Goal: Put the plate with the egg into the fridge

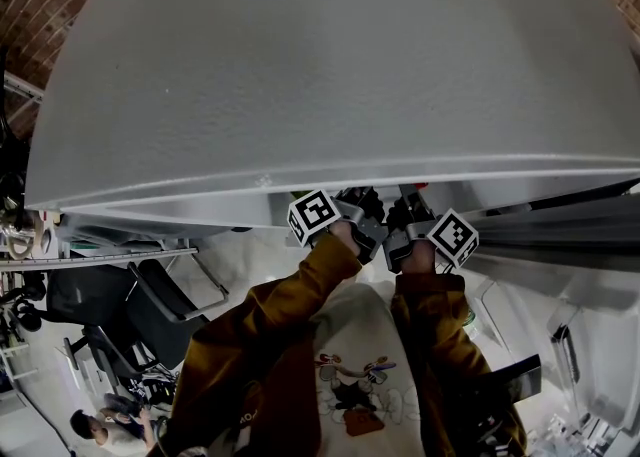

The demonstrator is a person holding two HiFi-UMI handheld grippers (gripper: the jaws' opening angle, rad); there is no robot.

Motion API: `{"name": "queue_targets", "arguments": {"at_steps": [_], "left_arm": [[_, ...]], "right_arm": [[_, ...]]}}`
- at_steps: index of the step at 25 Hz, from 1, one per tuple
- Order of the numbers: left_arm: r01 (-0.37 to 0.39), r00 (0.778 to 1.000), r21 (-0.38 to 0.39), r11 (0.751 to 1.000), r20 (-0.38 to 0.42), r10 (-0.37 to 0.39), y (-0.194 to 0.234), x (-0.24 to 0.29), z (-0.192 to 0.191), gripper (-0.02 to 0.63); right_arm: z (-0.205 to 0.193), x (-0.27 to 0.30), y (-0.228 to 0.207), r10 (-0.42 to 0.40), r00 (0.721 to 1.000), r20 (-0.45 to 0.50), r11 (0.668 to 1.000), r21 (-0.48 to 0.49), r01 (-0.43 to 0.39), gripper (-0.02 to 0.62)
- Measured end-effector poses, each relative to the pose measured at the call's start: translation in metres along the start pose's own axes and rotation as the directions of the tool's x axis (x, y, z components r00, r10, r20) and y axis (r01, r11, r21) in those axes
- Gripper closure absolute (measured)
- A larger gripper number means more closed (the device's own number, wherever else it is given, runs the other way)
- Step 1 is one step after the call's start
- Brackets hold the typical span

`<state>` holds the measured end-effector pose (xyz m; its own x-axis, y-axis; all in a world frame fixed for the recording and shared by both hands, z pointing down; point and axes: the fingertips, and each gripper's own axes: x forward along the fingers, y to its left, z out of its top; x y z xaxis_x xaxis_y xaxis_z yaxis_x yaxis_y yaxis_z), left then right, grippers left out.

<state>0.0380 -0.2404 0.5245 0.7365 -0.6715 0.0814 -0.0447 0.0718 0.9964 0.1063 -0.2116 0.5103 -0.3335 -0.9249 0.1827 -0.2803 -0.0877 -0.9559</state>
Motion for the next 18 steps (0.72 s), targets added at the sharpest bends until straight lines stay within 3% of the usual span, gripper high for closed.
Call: {"name": "queue_targets", "arguments": {"at_steps": [9,18], "left_arm": [[0.05,0.998,-0.024,0.998,0.025,-0.05,-0.002,-0.016,-0.006,0.569],[0.041,0.999,-0.029,0.999,0.024,-0.04,0.003,-0.022,-0.006,0.572]], "right_arm": [[-0.001,-0.001,-0.002,0.007,1.0,0.007,0.999,0.049,-0.008,0.58],[0.0,0.0,-0.003,0.009,1.0,-0.003,0.998,0.054,-0.009,0.581]]}}
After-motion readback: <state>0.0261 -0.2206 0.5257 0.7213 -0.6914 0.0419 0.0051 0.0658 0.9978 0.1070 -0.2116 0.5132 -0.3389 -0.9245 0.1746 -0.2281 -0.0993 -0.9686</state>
